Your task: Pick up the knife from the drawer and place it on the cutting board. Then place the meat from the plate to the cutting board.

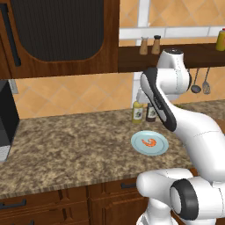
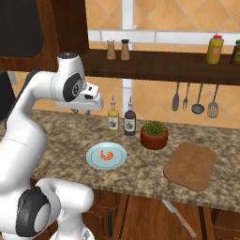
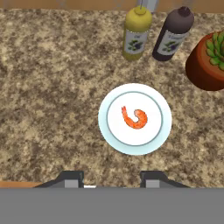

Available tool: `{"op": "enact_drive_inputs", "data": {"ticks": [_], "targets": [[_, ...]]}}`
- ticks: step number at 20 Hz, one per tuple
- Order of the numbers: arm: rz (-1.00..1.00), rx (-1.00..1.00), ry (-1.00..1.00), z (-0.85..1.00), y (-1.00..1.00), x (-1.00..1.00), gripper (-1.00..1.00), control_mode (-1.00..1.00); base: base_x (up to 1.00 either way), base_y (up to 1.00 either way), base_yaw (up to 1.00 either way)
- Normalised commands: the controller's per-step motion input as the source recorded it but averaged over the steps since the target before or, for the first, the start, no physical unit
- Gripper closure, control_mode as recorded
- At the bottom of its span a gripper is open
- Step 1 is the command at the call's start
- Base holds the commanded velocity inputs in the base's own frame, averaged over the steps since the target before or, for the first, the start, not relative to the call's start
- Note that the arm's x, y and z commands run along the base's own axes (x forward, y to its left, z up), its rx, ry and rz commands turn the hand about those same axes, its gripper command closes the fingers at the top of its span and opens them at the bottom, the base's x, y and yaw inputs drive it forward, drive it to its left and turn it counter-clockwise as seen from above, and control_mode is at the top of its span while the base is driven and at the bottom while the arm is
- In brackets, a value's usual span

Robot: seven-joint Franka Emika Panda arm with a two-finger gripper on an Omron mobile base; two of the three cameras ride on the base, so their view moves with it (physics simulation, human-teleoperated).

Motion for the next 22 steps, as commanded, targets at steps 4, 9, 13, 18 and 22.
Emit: {"op": "enact_drive_inputs", "data": {"ticks": [4,9,13,18,22], "targets": [[0.00,0.00,0.02,-0.11,0.00,-0.12,-1.00,-1.00,0.00,0.00,0.00],[0.00,0.00,0.03,-0.24,0.00,-0.55,-1.00,-1.00,0.00,0.00,0.00],[0.00,0.00,0.00,-0.45,0.00,-0.37,-1.00,-1.00,0.00,0.00,0.00],[0.00,0.00,0.02,-0.50,0.00,-0.27,-1.00,-1.00,0.00,0.00,0.00],[0.00,0.00,0.02,-0.35,-0.11,-0.51,-1.00,-1.00,0.00,0.00,0.00]]}}
